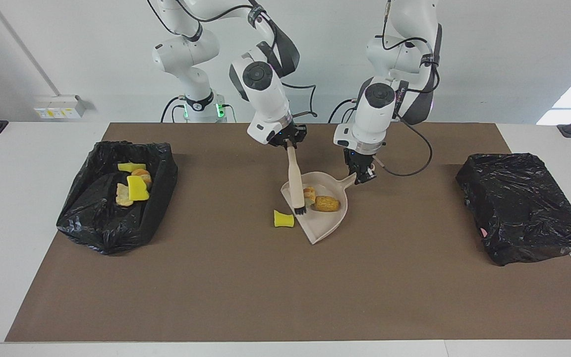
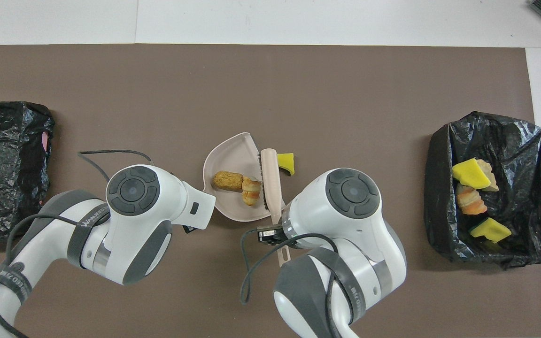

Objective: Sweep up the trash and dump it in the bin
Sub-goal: 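Sweep the remaining pieces into the dustpan with the right gripper's brush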

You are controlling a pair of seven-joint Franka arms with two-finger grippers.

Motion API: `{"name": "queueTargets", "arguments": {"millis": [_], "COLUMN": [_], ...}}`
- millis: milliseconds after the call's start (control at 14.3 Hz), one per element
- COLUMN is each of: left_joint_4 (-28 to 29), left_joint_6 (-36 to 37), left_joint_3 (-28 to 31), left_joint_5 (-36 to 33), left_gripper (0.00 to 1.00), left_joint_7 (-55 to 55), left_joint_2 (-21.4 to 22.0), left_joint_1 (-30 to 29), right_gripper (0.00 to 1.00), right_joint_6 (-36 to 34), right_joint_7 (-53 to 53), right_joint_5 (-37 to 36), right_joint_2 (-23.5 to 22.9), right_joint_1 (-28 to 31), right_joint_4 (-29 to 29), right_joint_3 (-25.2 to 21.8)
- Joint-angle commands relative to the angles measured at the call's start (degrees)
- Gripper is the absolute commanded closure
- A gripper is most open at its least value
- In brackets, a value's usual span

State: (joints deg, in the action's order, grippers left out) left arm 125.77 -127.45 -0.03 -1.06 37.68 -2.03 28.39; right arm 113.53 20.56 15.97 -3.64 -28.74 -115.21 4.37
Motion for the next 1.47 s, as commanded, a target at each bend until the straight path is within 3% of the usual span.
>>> {"name": "queueTargets", "arguments": {"millis": [0,210,491,981,1191,1402], "left_joint_4": [2.37,2.37,2.37,2.37,2.37,2.37], "left_joint_6": [-1.22,-1.31,-1.40,-1.49,-1.49,-1.49], "left_joint_3": [0.65,0.65,0.65,0.65,0.65,0.65], "left_joint_5": [0.53,0.53,0.53,0.53,0.53,0.96], "left_gripper": [1.00,1.00,1.00,1.00,1.00,1.00], "left_joint_7": [-0.59,-0.59,-1.03,-1.12,-1.12,-1.29], "left_joint_2": [1.94,1.94,1.94,1.94,1.94,1.86], "left_joint_1": [0.97,0.97,0.88,0.88,0.88,0.53], "right_gripper": [1.00,1.00,1.00,1.00,1.00,1.00], "right_joint_6": [-1.56,-0.08,2.64,4.59,3.28,-1.37], "right_joint_7": [-4.99,-10.26,-11.25,-11.77,-10.98,-10.89], "right_joint_5": [-6.81,-15.68,-18.70,-6.13,-0.17,0.73], "right_joint_2": [0.65,-3.55,-6.29,-6.56,-6.21,-4.80], "right_joint_1": [2.28,2.98,1.93,-0.70,-0.62,0.17], "right_joint_4": [-0.19,-0.01,0.16,1.91,5.34,7.63], "right_joint_3": [0.38,0.47,0.73,2.31,2.23,1.53]}}
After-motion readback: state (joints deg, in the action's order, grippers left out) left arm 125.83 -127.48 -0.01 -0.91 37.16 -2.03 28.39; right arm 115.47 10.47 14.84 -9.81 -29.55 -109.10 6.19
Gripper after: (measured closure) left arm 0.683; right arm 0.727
